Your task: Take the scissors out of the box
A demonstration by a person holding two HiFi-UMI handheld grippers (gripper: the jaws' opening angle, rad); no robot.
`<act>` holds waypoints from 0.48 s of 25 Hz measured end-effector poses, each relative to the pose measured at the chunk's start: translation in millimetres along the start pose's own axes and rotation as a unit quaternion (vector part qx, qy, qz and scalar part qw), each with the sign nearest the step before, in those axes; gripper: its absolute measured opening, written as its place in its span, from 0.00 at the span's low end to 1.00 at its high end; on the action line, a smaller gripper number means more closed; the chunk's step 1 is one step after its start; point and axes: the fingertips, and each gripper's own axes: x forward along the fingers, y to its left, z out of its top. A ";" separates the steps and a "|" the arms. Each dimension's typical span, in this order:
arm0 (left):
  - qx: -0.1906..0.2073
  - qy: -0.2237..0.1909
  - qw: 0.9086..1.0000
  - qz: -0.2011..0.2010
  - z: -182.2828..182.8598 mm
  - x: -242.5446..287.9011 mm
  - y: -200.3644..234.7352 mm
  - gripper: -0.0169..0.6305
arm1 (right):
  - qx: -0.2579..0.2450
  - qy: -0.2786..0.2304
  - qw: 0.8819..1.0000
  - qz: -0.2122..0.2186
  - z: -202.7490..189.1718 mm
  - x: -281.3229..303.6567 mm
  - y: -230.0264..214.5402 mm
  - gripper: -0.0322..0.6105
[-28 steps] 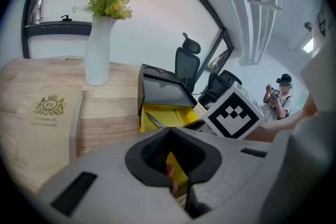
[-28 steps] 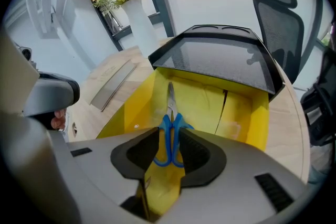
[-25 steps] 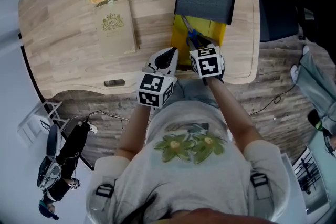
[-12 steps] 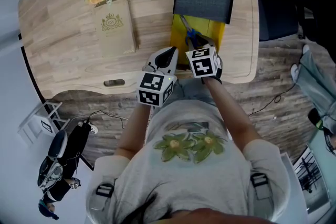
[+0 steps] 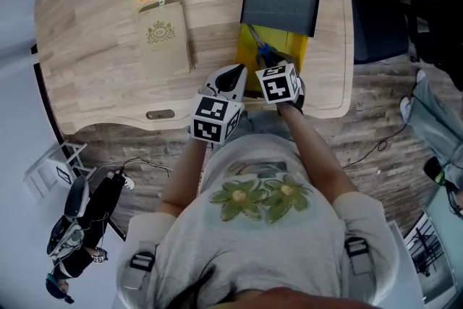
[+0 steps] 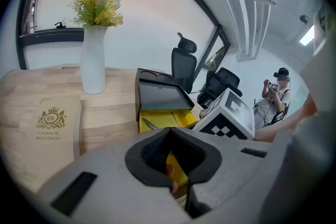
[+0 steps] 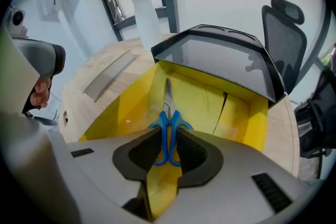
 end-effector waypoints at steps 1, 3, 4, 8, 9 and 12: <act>0.003 0.002 1.000 0.002 0.8 -1.9 1.0 0.03 | 0.007 0.003 1.000 0.006 -0.5 -0.2 0.0 0.18; 0.007 0.001 1.000 0.006 3.5 -5.2 4.1 0.03 | 0.021 0.008 1.000 0.017 -1.0 -0.2 -1.0 0.18; 0.007 -0.001 1.000 0.008 5.1 -6.8 5.8 0.03 | 0.024 0.010 0.999 0.021 -1.0 -0.1 -1.6 0.18; 0.017 -0.005 1.000 0.020 10.4 -12.8 10.8 0.03 | 0.015 0.018 0.999 0.028 0.0 -1.0 -0.5 0.18; 0.021 -0.005 1.000 0.022 10.9 -14.0 10.9 0.03 | 0.014 0.018 0.999 0.029 -0.1 -1.5 0.3 0.18; 0.029 -0.005 0.999 0.021 10.1 -17.8 9.1 0.03 | 0.010 0.019 0.999 0.030 -1.3 -4.4 3.7 0.18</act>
